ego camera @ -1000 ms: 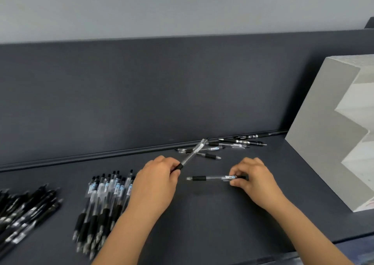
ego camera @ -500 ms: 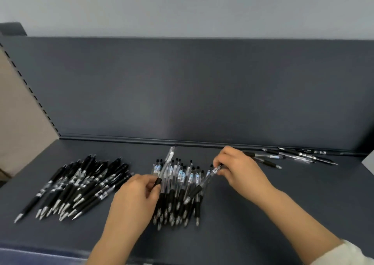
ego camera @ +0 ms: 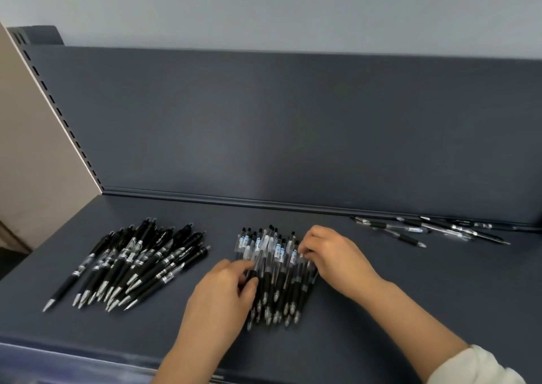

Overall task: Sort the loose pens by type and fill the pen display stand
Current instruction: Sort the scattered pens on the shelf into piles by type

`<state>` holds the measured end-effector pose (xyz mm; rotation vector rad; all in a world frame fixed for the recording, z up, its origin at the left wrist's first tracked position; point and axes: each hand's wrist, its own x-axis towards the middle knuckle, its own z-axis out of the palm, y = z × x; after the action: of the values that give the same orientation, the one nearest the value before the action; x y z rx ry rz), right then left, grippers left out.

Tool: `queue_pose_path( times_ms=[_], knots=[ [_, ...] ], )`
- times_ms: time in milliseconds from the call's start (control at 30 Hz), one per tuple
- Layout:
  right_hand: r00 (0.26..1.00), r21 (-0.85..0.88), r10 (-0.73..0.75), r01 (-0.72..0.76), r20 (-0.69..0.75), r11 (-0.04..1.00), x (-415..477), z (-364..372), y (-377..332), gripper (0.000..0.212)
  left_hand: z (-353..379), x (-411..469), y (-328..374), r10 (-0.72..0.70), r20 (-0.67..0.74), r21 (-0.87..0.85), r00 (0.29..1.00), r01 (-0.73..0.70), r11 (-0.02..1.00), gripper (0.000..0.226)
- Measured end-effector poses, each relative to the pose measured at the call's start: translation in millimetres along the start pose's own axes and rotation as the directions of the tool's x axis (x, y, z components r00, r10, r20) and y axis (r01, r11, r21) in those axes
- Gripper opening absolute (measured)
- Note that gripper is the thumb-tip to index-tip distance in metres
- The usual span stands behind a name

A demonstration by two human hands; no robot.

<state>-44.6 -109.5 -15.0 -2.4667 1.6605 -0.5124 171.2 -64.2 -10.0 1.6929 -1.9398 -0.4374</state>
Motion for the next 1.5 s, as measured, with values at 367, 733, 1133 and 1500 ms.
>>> queue_pose_path(
  times_ms=[367, 733, 1133, 1500],
  knots=[
    [0.988, 0.045, 0.146, -0.144, -0.051, 0.989, -25, -9, 21, 0.023, -1, 24, 11, 0.087, -0.054, 0.021, 0.995, -0.086, 0.996, 0.014],
    [0.868, -0.001, 0.468, -0.475, -0.165, 0.880, -81, -45, 105, 0.035, 41, 53, 97, 0.348, 0.106, 0.063, 0.932, -0.355, 0.933, 0.023],
    [0.827, 0.009, 0.552, -0.554, -0.101, 0.832, -86, -51, 151, 0.045, 110, 102, 170, 0.408, 0.288, 0.200, 0.867, -0.471, 0.859, 0.037],
    [0.745, 0.328, 0.615, -0.531, -0.259, 0.782, -89, -36, 161, 0.016, 139, 126, 169, 0.309, 0.281, 0.092, 0.909, -0.346, 0.934, 0.020]
  ],
)
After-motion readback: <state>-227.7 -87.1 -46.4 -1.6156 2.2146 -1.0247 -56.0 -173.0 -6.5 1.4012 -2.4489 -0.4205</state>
